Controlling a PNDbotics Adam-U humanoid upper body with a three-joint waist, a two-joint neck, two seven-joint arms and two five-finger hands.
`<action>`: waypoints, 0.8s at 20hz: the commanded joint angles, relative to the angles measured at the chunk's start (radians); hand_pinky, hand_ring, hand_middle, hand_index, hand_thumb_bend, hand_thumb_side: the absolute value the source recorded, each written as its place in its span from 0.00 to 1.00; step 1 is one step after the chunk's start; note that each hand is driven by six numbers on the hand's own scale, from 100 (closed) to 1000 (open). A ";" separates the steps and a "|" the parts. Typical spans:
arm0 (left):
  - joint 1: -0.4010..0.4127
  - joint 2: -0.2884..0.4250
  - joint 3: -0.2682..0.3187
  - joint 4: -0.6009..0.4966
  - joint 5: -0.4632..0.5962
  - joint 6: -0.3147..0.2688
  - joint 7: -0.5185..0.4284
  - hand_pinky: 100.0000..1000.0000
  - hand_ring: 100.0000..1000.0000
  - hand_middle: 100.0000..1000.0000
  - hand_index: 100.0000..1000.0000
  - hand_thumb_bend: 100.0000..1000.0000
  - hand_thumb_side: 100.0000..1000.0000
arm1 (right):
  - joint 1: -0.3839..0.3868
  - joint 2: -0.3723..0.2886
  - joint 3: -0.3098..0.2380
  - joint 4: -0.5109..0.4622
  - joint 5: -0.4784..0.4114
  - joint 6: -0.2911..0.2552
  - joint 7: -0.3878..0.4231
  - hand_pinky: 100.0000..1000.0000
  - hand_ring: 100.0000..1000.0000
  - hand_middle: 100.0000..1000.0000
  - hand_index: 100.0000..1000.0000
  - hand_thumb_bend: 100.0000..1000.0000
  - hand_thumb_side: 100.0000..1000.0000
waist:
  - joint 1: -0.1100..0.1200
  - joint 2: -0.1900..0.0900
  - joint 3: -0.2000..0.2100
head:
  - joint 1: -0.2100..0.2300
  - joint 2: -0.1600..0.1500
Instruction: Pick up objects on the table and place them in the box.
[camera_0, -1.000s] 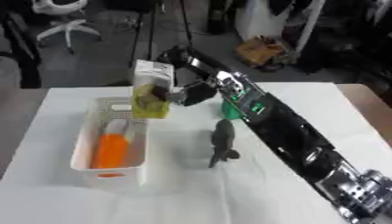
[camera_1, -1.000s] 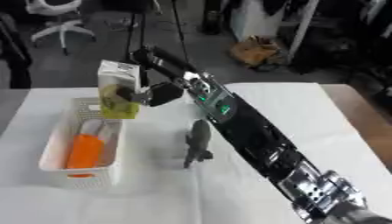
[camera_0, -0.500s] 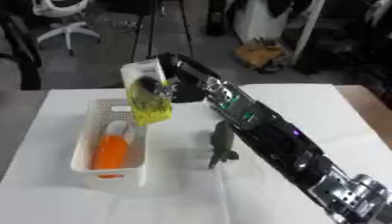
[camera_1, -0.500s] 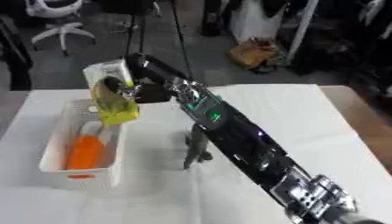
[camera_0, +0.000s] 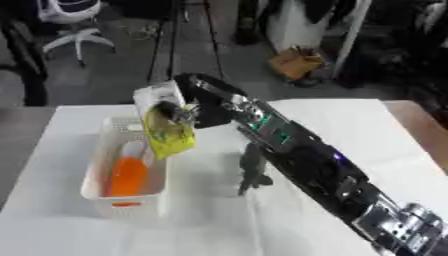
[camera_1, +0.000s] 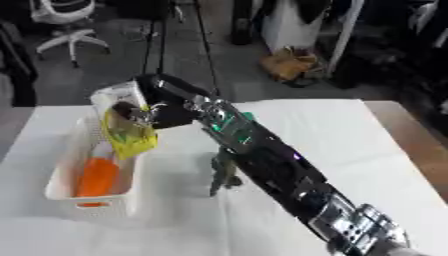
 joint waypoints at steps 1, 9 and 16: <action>-0.011 0.006 0.001 -0.012 0.002 0.000 0.001 0.45 0.69 0.82 0.91 0.35 0.94 | -0.062 -0.057 -0.025 -0.095 0.044 -0.049 0.020 0.32 0.35 0.28 0.33 0.05 0.00 | 0.002 -0.041 -0.003 | -0.001 -0.004; -0.012 0.006 0.002 -0.012 0.001 -0.001 0.000 0.45 0.69 0.82 0.90 0.35 0.94 | -0.023 -0.091 -0.072 -0.250 0.174 -0.179 0.062 0.35 0.38 0.26 0.33 0.26 0.00 | 0.003 -0.039 -0.004 | -0.001 -0.007; -0.013 0.005 0.002 -0.013 0.002 -0.001 -0.001 0.45 0.69 0.81 0.90 0.35 0.94 | -0.021 -0.045 -0.041 -0.188 0.291 -0.296 0.076 0.36 0.38 0.23 0.31 0.18 0.00 | 0.003 -0.038 0.004 | -0.005 -0.010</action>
